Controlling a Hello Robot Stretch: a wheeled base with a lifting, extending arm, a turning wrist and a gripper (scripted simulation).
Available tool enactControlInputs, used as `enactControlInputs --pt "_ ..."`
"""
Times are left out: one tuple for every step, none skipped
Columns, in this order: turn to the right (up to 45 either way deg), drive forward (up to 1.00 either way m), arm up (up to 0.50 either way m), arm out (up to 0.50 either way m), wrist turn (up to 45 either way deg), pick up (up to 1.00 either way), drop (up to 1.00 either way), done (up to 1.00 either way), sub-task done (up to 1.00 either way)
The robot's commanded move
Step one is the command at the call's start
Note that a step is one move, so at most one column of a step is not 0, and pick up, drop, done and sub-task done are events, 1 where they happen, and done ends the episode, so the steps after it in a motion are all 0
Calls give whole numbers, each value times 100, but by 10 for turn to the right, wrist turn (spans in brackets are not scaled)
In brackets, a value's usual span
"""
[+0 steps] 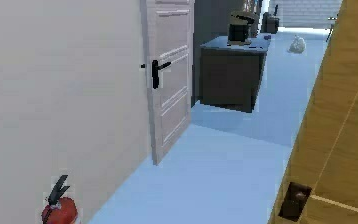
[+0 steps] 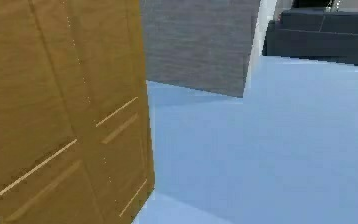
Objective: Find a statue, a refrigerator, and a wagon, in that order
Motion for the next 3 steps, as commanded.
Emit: enactControlInputs --pt "0 100 0 0 0 0 0 0 0" --pt "60 0 0 0 0 0 0 0 0" --pt "0 10 0 0 0 0 0 0 0"
